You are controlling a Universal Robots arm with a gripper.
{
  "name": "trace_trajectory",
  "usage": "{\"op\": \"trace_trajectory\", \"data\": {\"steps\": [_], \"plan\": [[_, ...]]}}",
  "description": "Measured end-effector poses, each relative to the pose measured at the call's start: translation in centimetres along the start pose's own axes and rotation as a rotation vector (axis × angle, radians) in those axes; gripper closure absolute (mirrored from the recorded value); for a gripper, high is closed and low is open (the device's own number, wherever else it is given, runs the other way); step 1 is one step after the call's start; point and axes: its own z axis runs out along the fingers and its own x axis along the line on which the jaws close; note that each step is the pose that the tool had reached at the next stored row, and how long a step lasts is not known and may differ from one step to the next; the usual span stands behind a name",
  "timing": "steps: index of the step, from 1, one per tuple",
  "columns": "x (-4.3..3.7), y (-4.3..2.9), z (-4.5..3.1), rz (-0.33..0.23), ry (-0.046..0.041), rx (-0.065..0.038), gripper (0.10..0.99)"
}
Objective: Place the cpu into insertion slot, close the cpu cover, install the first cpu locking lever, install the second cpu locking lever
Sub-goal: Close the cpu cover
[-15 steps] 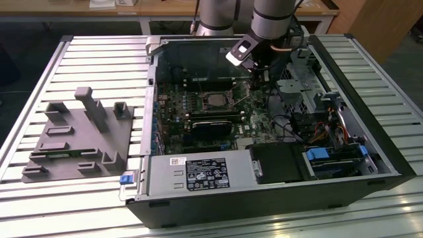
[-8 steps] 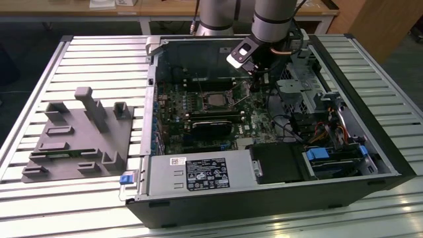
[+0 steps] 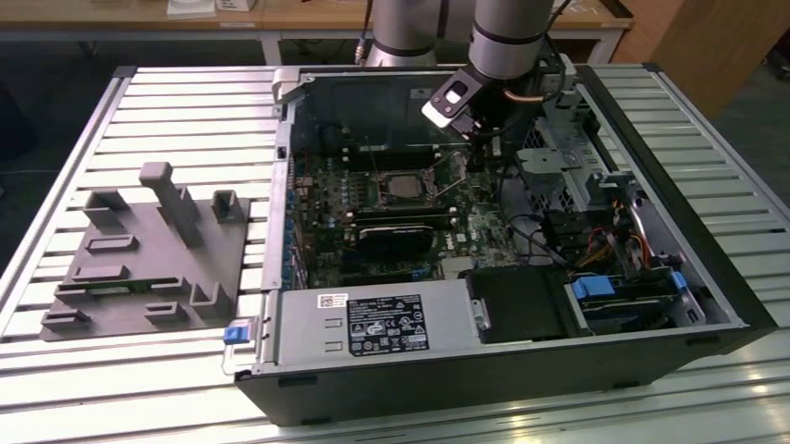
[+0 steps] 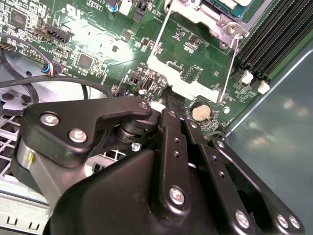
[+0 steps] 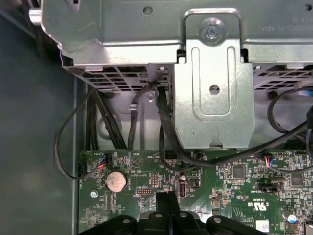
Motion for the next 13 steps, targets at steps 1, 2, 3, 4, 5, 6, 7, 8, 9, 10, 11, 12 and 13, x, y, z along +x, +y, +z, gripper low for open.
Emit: {"op": "trace_trajectory", "data": {"steps": [1,2,3,4,5,6,7,8,9,10,11,12,13], "plan": [[0.00,-0.06,0.00,0.000,0.0000,0.000,0.980],[0.00,-0.12,-0.01,0.000,-0.0001,0.000,0.980],[0.00,-0.19,-0.01,0.000,-0.0001,0.000,0.980],[-0.01,-0.27,-0.02,0.000,0.0000,0.000,0.980],[-0.01,-0.35,-0.02,0.000,0.0000,0.000,0.980],[-0.01,-0.42,-0.02,0.000,0.0000,0.000,0.980],[-0.01,-0.51,-0.03,0.000,0.0000,0.000,0.980],[-0.02,-0.59,-0.03,0.000,0.0000,0.000,0.980],[-0.02,-0.67,-0.04,0.000,0.0000,0.000,0.980],[-0.02,-0.74,-0.04,0.000,-0.0001,0.000,0.980],[-0.02,-0.80,-0.04,0.000,0.0001,0.000,0.980],[-0.02,-0.87,-0.05,0.000,0.0000,0.000,0.980],[-0.02,-0.95,-0.05,0.000,0.0000,0.000,0.980]]}}
